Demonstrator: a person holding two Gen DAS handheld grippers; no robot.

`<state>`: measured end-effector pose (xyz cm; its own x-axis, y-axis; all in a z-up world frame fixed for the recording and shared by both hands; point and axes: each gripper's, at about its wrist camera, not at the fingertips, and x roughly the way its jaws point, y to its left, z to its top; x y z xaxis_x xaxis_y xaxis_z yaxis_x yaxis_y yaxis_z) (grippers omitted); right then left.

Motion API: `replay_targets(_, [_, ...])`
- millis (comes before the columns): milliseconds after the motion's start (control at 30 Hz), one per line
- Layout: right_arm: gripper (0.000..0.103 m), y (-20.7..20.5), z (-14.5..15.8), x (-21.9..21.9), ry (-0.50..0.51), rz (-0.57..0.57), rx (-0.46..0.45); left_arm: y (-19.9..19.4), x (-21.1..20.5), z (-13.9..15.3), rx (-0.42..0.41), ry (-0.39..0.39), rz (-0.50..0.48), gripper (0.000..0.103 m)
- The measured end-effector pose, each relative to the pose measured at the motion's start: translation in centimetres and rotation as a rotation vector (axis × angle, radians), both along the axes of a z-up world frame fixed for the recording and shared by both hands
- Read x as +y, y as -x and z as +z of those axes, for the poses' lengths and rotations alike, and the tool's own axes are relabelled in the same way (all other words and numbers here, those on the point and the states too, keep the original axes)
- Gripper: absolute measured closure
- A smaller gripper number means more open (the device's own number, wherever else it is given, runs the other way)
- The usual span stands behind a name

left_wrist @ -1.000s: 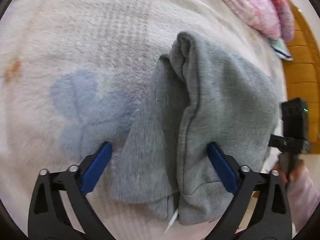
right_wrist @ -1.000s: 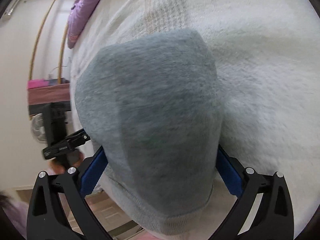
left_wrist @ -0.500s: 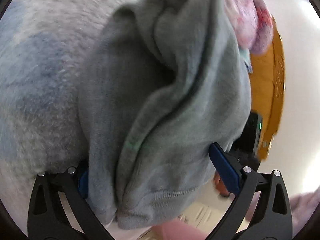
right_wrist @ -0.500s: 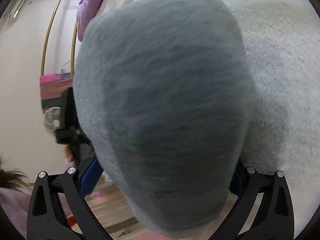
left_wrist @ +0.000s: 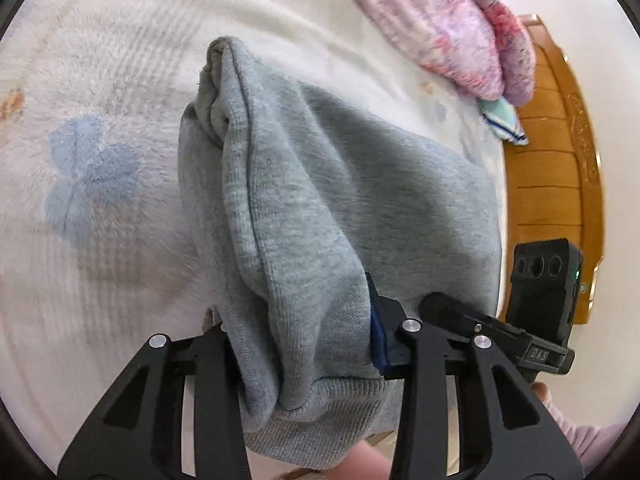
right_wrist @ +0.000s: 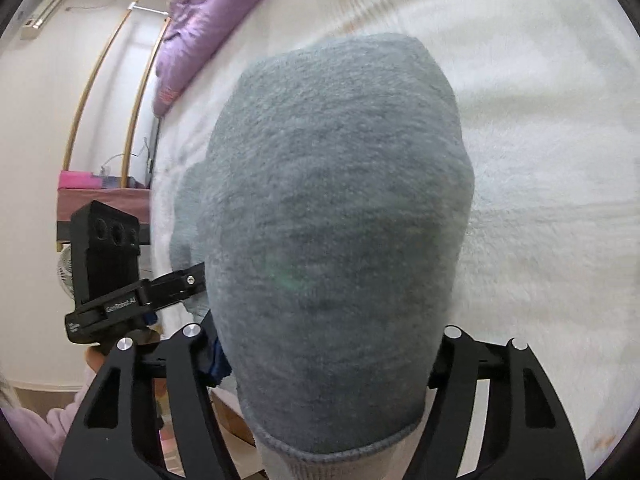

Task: Fold large clothes
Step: 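Lift the bundle with both grippers and fold it over once more, then lower the folded bundle onto the sheet and open both grippers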

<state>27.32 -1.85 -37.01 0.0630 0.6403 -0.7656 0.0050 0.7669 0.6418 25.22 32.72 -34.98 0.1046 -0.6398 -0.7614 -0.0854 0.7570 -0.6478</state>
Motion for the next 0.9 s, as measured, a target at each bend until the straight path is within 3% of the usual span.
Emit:
replay_targets(267, [0.04, 3.3, 10.7, -4.8, 0.0, -0.053, -0.097, 2.1, -4.2, 9.7, -0.083, 0.006, -0.066, 0.065])
replay_targets(433, [0.04, 5.1, 16.5, -10.5, -0.013, -0.13, -0.167, 2.4, -11.4, 16.3, -0.171, -0.011, -0.146, 0.065])
replay_targets(533, [0.04, 5.7, 18.8, -14.9, -0.019, -0.16, -0.213, 1.7, -17.0, 18.5, -0.216, -0.012, -0.18, 0.065])
replay_targets(733, [0.04, 4.3, 20.7, -27.5, -0.018, -0.157, -0.269, -0.8, -31.0, 19.2, -0.26, -0.005, -0.202, 0.065])
replay_targets(900, [0.04, 0.6, 19.9, -39.3, -0.014, -0.129, -0.264, -4.2, -44.2, 15.7, -0.247, 0.068, -0.116, 0.061])
